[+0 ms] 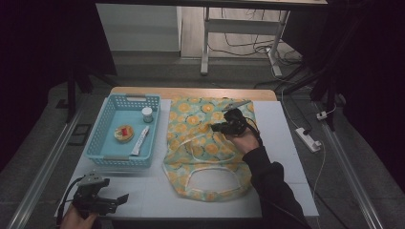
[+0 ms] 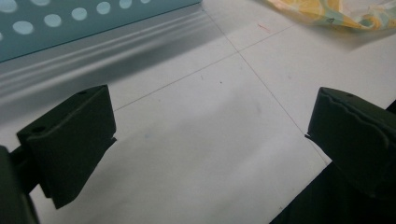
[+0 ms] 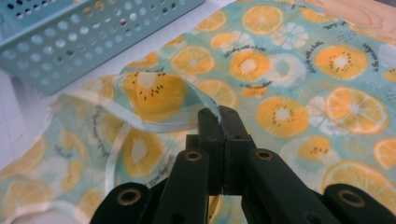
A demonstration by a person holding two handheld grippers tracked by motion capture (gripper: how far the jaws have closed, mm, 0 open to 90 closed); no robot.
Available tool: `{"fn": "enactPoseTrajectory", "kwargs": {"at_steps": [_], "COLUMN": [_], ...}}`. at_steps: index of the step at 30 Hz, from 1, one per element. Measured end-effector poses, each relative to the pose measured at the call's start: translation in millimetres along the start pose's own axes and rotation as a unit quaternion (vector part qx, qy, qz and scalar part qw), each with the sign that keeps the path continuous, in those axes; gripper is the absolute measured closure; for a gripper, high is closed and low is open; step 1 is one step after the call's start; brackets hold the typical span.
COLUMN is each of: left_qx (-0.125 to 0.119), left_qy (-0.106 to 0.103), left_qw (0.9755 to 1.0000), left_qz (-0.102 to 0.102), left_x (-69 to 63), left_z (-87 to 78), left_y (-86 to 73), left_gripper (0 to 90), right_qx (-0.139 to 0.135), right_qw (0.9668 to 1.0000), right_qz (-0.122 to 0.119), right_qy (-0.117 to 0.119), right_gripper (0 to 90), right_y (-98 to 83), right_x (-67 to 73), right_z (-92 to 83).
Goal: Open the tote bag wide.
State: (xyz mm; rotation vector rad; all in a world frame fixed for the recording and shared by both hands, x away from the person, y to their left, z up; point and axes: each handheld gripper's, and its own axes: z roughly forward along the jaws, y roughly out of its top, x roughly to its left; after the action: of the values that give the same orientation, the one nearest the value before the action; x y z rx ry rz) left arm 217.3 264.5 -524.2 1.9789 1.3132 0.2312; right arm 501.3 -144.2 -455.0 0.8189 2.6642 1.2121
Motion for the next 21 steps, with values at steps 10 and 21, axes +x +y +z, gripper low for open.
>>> {"fn": "enactPoseTrajectory", "kwargs": {"at_steps": [10,21], "left_qx": [0.0,0.0], "left_qy": [-0.002,-0.003], "left_qw": [1.0,1.0], "left_qz": [-0.001,-0.004], "left_x": [0.9,1.4], "left_z": [0.0,0.0], "left_y": [0.1,0.0], "left_gripper": [1.3,1.4], "right_qx": [-0.012,0.013], "right_qw": [0.9997,0.9988], "right_qz": [0.018,0.017], "right_qy": [-0.011,-0.044], "right_gripper": [89.0,88.7], "right_y": [11.6,6.1], "right_x": [-22.9,-43.2], "right_z": [12.5,43.6]}}
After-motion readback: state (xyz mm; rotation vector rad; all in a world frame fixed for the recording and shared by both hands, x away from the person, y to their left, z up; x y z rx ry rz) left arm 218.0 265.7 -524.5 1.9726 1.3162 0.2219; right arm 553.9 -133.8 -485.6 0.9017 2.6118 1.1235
